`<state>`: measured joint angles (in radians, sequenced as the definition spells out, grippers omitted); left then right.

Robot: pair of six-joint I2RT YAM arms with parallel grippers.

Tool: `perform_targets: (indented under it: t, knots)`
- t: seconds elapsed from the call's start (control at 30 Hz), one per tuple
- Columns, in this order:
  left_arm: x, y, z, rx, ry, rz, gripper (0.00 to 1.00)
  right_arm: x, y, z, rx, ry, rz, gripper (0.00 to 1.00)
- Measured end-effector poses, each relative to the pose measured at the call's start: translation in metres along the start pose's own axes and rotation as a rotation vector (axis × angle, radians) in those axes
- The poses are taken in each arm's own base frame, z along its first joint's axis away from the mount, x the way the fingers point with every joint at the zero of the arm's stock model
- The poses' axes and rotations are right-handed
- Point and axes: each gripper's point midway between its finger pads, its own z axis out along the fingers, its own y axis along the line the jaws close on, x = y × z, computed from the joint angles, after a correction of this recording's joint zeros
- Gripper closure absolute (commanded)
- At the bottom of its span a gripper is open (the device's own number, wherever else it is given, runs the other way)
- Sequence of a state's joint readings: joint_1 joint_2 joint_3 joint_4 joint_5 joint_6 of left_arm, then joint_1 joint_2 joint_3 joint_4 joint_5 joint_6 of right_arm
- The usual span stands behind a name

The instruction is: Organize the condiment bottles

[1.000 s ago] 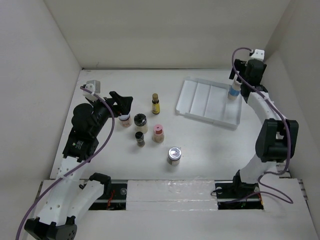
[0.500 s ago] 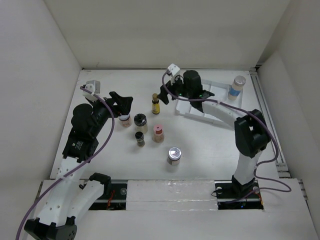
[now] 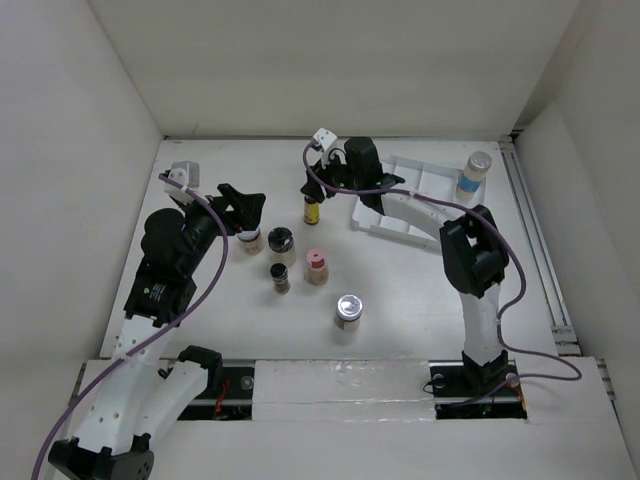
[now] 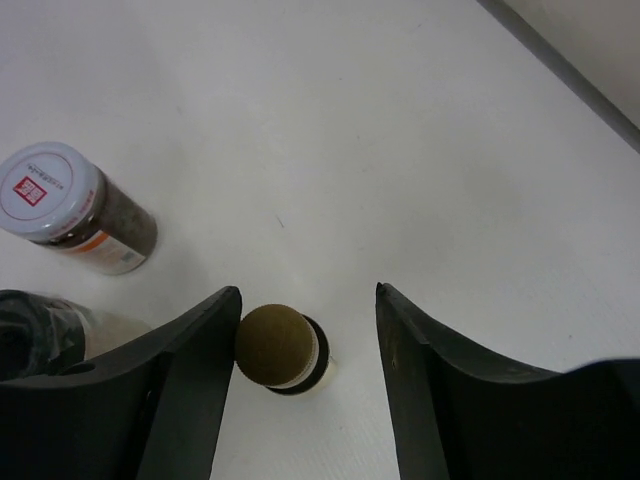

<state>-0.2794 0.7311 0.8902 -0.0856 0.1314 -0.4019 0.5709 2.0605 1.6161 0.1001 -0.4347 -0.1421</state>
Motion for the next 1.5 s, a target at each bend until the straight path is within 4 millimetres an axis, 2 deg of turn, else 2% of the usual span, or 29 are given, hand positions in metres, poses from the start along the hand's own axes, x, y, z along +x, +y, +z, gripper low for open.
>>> perform_targets:
  t: [0.17, 0.2, 0.33, 0.4, 0.47, 0.53, 0.63, 0.73, 0.83, 0.9, 0.97, 1.0, 1.1, 1.17, 1.23, 1.37, 1.5]
  knots:
    - [-0.001, 0.000, -0.001, 0.001, -0.003, 0.000, 0.11, 0.020, -0.001, 0.007, -0.004, 0.044, 0.024, 0.34]
    - [-0.001, -0.001, -0.001, 0.002, -0.002, 0.000, 0.11, 0.022, 0.000, 0.007, -0.005, 0.048, 0.026, 0.48]
    - [0.000, -0.001, -0.001, 0.002, -0.002, 0.000, 0.11, 0.021, -0.001, 0.007, 0.000, 0.046, 0.021, 0.80]
    - [-0.001, -0.001, -0.001, 0.002, -0.002, 0.000, 0.11, 0.020, 0.000, 0.007, 0.001, 0.045, 0.026, 0.85]
    - [-0.001, -0.001, -0.001, 0.002, -0.002, 0.000, 0.11, 0.020, 0.001, 0.004, 0.012, 0.049, 0.026, 0.85]
    - [-0.001, -0.001, -0.001, 0.003, -0.004, 0.000, 0.11, 0.021, 0.003, -0.009, 0.034, 0.059, 0.031, 0.85]
    - [-0.002, -0.001, 0.000, 0.005, -0.008, 0.000, 0.11, 0.008, 0.004, -0.048, 0.094, 0.042, 0.050, 0.83]
    - [-0.002, -0.002, 0.000, 0.007, -0.011, 0.001, 0.11, -0.030, -0.021, -0.107, 0.217, -0.052, 0.063, 0.82]
    - [-0.001, -0.001, 0.000, 0.010, -0.009, 0.001, 0.11, -0.067, -0.071, -0.188, 0.423, -0.192, 0.082, 0.82]
    - [0.001, -0.001, 0.001, 0.010, -0.002, 0.000, 0.11, -0.070, -0.108, -0.244, 0.593, -0.263, 0.111, 0.82]
    - [0.004, 0.000, 0.002, 0.011, 0.009, -0.001, 0.11, -0.050, -0.141, -0.294, 0.771, -0.282, 0.156, 0.82]
    - [0.005, 0.000, 0.003, 0.012, 0.012, -0.001, 0.11, -0.033, -0.153, -0.312, 0.847, -0.267, 0.186, 0.82]
    - [0.008, 0.000, 0.005, 0.015, 0.025, -0.002, 0.12, 0.024, -0.174, -0.345, 0.998, -0.180, 0.283, 0.82]
    - [0.010, 0.001, 0.007, 0.014, 0.033, -0.003, 0.12, 0.056, -0.181, -0.356, 1.058, -0.118, 0.343, 0.82]
    - [0.011, 0.001, 0.007, 0.013, 0.036, -0.003, 0.12, 0.074, -0.189, -0.367, 1.106, -0.080, 0.383, 0.82]
    - [0.011, 0.000, 0.009, 0.016, 0.037, -0.003, 0.12, 0.088, -0.206, -0.382, 1.180, -0.061, 0.416, 0.82]
    - [0.013, 0.001, 0.010, 0.015, 0.042, -0.004, 0.12, 0.103, -0.227, -0.377, 1.214, -0.029, 0.434, 0.82]
